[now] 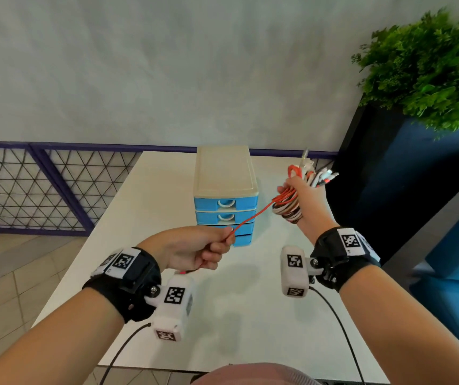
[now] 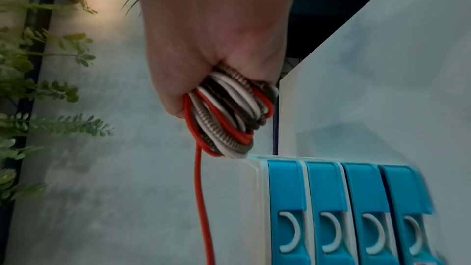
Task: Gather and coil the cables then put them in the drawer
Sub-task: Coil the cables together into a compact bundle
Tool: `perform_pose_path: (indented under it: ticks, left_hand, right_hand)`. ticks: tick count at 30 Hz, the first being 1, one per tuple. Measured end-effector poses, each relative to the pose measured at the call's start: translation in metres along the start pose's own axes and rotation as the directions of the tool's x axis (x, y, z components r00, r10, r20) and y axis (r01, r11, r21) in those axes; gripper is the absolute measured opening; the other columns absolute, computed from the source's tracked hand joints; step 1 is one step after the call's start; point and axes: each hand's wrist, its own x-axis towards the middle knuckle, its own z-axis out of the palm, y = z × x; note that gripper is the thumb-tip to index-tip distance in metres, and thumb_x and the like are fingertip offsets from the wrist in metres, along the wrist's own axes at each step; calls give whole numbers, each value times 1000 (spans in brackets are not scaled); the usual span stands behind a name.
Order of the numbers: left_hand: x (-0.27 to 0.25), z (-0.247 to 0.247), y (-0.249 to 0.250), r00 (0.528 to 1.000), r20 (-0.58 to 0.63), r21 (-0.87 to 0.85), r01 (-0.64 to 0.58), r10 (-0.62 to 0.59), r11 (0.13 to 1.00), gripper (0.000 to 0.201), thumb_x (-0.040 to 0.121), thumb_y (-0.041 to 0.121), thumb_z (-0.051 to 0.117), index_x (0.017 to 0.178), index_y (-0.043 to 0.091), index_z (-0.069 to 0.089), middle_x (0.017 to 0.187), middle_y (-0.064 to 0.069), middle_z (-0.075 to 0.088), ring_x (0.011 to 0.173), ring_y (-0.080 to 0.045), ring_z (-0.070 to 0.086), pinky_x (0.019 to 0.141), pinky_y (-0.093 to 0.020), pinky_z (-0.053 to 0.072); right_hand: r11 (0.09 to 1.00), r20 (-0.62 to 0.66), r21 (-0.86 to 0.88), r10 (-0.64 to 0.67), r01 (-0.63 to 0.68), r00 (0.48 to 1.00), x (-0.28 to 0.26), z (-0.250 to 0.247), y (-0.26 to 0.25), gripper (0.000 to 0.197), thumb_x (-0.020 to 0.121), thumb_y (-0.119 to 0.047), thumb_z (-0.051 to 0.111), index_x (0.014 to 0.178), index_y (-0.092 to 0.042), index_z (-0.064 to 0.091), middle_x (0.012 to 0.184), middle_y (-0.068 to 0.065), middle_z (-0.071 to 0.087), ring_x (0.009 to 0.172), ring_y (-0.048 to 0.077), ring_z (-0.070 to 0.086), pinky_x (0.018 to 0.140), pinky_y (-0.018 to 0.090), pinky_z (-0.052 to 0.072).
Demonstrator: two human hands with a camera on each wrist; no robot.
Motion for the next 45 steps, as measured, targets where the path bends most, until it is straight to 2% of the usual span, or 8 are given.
perform_pose_path:
  ticks: [4, 9, 14, 20, 24, 31, 39, 45]
  left_hand:
    - [0, -14, -4, 996, -82, 500, 26, 18, 866, 26, 96, 19, 52, 78, 24, 70, 83, 5, 60, 59, -6, 43, 60, -19, 36]
    - [9, -4, 12, 869, -284, 866, 51, 405, 497, 4, 81, 20, 72, 82, 18, 75, 74, 9, 68, 65, -1, 55, 59, -9, 41]
    - [15, 9, 20, 712, -267, 889, -80, 650, 452, 5, 80, 18, 72, 83, 17, 76, 66, 18, 62, 60, 10, 55, 57, -4, 36]
    - [20, 13, 15, 607, -305, 850, -175, 734, 497, 3, 78, 22, 75, 81, 20, 76, 70, 12, 67, 63, 10, 58, 60, -3, 39]
    - [15, 10, 16, 660, -338, 849, -94, 671, 520, 12, 83, 30, 70, 80, 19, 70, 65, 13, 65, 56, 3, 56, 55, -9, 40]
    - [-9, 1, 28, 959, -264, 626, 85, 107, 775, 22, 98, 14, 46, 99, 6, 67, 75, -3, 65, 62, -11, 61, 50, -20, 44]
    - [-3, -1, 30, 927, -354, 82, -100, 123, 992, 14, 92, 11, 57, 91, 10, 70, 81, -2, 73, 75, -10, 70, 75, -24, 58]
    - [2, 8, 27, 906, -388, -97, -220, 167, 971, 13, 90, 14, 60, 85, 17, 72, 75, 6, 74, 70, -5, 66, 58, -15, 54]
  right_hand:
    - [994, 160, -24, 112, -110, 981, -6, -3, -5, 10, 91, -10, 60, 99, -5, 59, 80, 9, 68, 74, 17, 73, 64, 31, 59]
    - [943, 420, -322, 218, -80, 881, -26, 5, -2, 17, 90, -6, 62, 106, -1, 58, 84, 14, 70, 82, 26, 73, 72, 36, 59]
    - [839, 462, -543, 256, 43, 849, -40, 14, 7, 25, 84, -8, 68, 108, -1, 63, 94, 21, 72, 86, 28, 72, 79, 38, 58]
    - [881, 509, -472, 314, -45, 802, -50, 19, 16, 28, 84, -4, 69, 111, 1, 63, 91, 21, 70, 83, 29, 70, 75, 36, 59]
    - [833, 514, -550, 288, 53, 808, -48, 18, 18, 22, 84, -4, 67, 106, 0, 63, 85, 19, 67, 77, 26, 66, 70, 33, 58]
    - [738, 351, -669, 209, 88, 913, -33, 7, 20, 40, 82, -12, 71, 114, -13, 47, 88, 14, 68, 64, 17, 68, 65, 31, 60]
    - [904, 523, -427, 271, -27, 808, -45, 6, 15, 17, 88, -3, 63, 105, -4, 63, 87, 16, 69, 77, 22, 69, 71, 31, 59]
    - [946, 552, -299, 281, -128, 785, -52, 16, 26, 18, 93, -9, 58, 109, -11, 65, 93, 14, 71, 78, 23, 70, 72, 34, 58]
